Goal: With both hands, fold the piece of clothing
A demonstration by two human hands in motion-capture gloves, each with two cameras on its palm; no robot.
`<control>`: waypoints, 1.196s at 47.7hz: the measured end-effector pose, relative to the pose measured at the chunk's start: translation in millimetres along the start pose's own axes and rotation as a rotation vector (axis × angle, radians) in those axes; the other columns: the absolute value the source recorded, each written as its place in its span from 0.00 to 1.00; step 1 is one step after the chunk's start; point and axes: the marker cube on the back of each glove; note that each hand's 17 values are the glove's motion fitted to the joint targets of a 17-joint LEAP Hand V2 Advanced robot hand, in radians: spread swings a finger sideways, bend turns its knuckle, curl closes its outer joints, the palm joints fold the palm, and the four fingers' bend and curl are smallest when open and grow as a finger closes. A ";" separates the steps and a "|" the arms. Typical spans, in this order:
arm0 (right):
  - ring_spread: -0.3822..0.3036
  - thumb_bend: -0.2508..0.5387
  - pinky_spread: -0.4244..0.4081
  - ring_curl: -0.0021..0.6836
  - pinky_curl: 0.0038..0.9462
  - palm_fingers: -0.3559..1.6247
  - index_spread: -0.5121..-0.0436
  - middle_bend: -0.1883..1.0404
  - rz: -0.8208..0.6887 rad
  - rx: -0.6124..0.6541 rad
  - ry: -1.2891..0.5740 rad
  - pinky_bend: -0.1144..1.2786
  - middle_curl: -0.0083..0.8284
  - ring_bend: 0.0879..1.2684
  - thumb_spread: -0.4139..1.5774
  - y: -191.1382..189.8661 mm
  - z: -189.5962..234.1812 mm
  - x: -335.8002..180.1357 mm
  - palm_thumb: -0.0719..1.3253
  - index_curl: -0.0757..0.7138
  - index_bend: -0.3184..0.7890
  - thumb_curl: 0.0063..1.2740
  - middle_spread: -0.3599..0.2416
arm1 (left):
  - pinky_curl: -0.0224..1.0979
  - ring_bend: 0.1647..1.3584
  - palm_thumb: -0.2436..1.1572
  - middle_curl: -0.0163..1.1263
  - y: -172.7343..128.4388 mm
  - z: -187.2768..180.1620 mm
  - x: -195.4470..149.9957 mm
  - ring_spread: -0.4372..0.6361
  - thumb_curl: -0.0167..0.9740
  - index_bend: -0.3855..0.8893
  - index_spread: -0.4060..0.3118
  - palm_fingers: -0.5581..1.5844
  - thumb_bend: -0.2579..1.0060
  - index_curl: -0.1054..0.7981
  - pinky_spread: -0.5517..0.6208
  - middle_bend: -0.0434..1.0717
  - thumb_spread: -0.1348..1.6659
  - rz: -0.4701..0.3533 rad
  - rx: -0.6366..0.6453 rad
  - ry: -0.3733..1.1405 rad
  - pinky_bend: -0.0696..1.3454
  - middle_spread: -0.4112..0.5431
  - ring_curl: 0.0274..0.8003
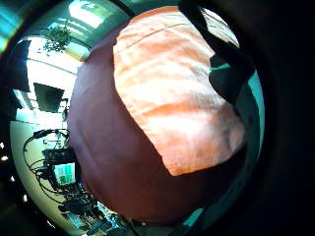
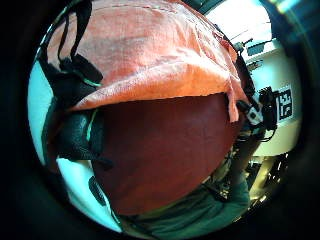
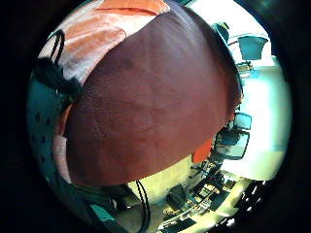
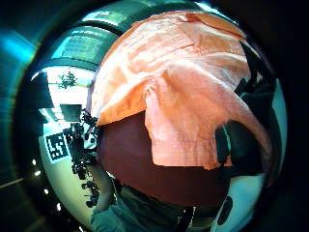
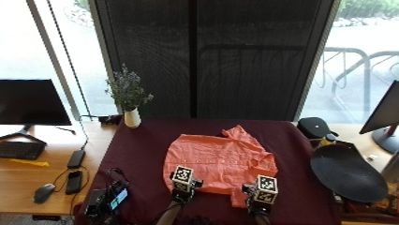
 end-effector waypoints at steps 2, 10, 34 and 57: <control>0.29 0.39 0.40 0.57 0.32 0.78 0.51 0.37 -0.003 -0.002 -0.008 0.31 0.51 0.34 0.77 1.8 -5.8 0.0 0.73 0.58 0.45 0.33 0.33 | 0.27 0.29 0.66 0.44 10.0 6.9 3.2 0.18 0.39 0.47 0.23 0.78 0.21 0.56 0.51 0.39 0.70 0.018 -0.118 0.021 0.12 0.15 0.44; 0.21 0.39 0.21 0.64 0.38 0.85 0.52 0.43 -0.065 -0.063 -0.077 0.41 0.55 0.43 0.76 2.1 -48.5 0.4 0.78 0.55 0.39 0.34 0.29 | 0.23 0.35 0.69 0.48 9.8 -34.3 -4.2 0.11 0.40 0.48 0.18 0.79 0.20 0.60 0.48 0.45 0.69 0.118 -0.279 0.012 0.11 0.11 0.49; 0.21 0.33 0.11 0.71 0.42 0.84 0.53 0.48 0.099 0.393 -0.061 0.49 0.60 0.55 0.77 -237.9 -201.7 -64.3 0.85 0.55 0.42 0.31 0.26 | 0.12 0.34 0.70 0.52 -201.9 -125.6 -50.0 0.10 0.37 0.50 0.15 0.77 0.20 0.66 0.51 0.65 0.74 -0.110 0.079 -0.020 0.11 0.08 0.52; 0.21 0.31 0.12 0.71 0.42 0.82 0.52 0.47 0.161 0.289 -0.025 0.50 0.60 0.55 0.76 -329.5 -114.3 -94.2 0.88 0.57 0.42 0.31 0.28 | 0.05 0.23 0.72 0.51 -235.8 -1.8 -47.3 0.17 0.34 0.57 0.16 0.74 0.20 0.71 0.60 0.61 0.81 -0.200 -0.199 -0.066 0.10 0.10 0.50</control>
